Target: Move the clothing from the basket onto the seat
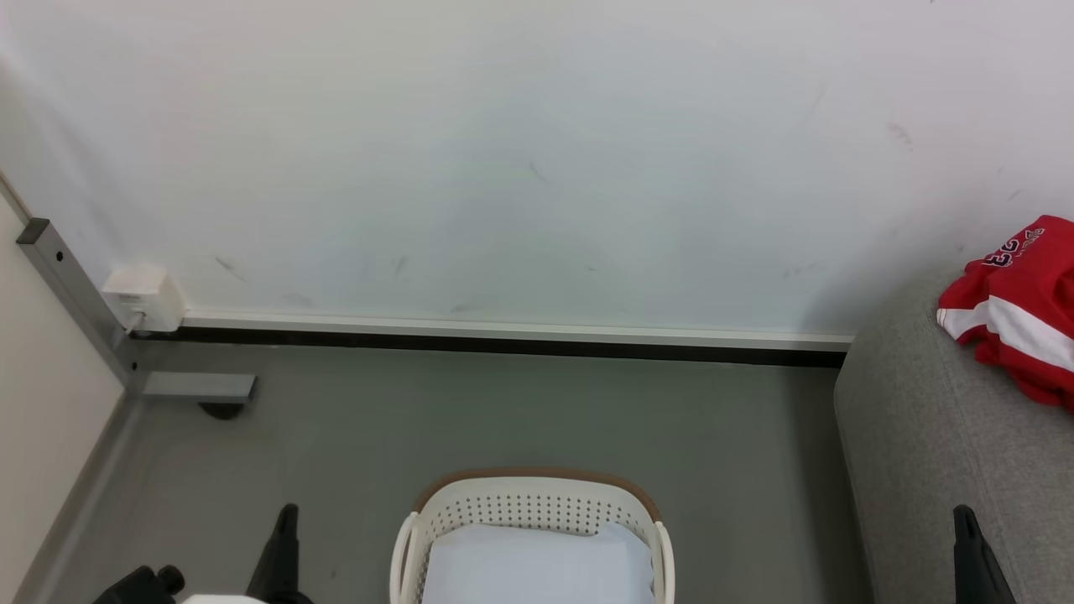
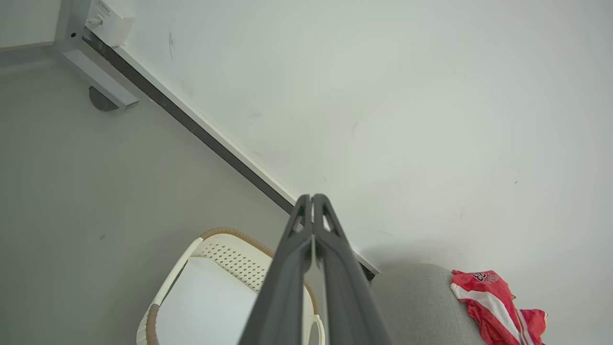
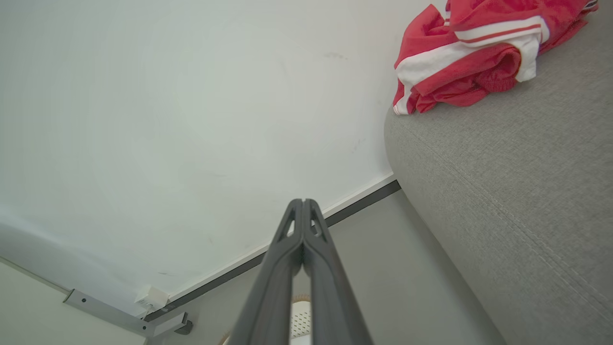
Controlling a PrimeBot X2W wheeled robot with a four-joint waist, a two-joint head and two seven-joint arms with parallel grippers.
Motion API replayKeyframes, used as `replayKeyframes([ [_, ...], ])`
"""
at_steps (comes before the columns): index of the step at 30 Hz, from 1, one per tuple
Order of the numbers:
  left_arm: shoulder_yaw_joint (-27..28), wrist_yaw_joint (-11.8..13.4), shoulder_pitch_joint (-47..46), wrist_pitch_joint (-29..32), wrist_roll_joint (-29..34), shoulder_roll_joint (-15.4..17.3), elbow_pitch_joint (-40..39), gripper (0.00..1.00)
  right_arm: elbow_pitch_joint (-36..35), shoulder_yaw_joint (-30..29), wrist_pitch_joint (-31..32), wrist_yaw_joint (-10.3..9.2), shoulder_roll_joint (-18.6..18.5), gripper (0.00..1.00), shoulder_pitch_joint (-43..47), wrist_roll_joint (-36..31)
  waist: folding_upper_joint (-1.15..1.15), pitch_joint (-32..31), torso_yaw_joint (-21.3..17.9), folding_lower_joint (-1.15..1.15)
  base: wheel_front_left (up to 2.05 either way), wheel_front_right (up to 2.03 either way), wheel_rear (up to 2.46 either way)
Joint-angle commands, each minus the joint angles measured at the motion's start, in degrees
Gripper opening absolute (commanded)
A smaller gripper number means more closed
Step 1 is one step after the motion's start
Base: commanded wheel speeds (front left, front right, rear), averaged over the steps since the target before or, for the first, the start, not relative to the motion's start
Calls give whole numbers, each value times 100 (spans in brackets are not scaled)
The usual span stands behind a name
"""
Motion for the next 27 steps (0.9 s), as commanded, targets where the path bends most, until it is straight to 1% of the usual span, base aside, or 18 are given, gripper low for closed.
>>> replayKeyframes([
  [1, 60, -32, -146, 48, -240, 16, -98, 0, -40, -39, 44, -4, -21, 0, -160, 260, 0, 3, -3, 0, 0, 0, 0],
  [27, 326, -143, -268, 508, -1867, -76, -188, 0, 3, -102, 505, -7, -16, 0, -436, 2070, 0, 44, -44, 0, 0, 0, 0],
])
